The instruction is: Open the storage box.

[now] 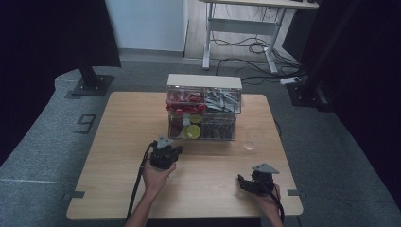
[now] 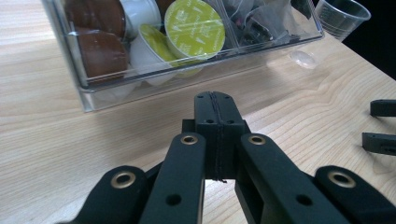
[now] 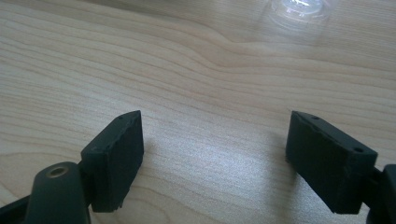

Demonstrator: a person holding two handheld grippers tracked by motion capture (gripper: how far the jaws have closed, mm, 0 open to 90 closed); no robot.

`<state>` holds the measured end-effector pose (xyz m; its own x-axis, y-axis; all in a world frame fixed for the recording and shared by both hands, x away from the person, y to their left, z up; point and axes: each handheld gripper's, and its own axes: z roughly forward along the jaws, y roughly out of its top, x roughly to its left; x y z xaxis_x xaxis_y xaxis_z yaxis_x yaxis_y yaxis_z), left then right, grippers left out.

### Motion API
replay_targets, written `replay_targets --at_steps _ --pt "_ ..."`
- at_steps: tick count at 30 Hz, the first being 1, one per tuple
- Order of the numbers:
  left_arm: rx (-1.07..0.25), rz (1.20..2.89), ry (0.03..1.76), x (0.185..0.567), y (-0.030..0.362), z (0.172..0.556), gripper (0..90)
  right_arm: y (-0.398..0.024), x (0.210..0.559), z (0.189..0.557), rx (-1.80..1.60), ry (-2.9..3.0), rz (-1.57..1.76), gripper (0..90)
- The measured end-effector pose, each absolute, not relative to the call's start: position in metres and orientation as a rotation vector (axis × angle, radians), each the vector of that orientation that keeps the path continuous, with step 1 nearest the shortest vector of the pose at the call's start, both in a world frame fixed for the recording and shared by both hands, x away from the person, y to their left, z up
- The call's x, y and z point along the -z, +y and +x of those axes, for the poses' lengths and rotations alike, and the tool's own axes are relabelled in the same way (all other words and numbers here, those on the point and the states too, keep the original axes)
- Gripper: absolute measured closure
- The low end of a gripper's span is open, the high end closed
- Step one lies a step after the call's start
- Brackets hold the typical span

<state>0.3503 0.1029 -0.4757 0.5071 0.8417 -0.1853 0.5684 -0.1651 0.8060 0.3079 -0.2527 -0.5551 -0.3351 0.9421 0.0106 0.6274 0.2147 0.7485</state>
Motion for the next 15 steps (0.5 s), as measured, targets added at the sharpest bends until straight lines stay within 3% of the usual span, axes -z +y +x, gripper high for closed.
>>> replay_targets --at_steps 15 --pt "-0.365 1.873 1.188 0.480 0.095 0.368 90.0 -0.253 0.555 0.308 -0.929 2.043 1.451 19.6"
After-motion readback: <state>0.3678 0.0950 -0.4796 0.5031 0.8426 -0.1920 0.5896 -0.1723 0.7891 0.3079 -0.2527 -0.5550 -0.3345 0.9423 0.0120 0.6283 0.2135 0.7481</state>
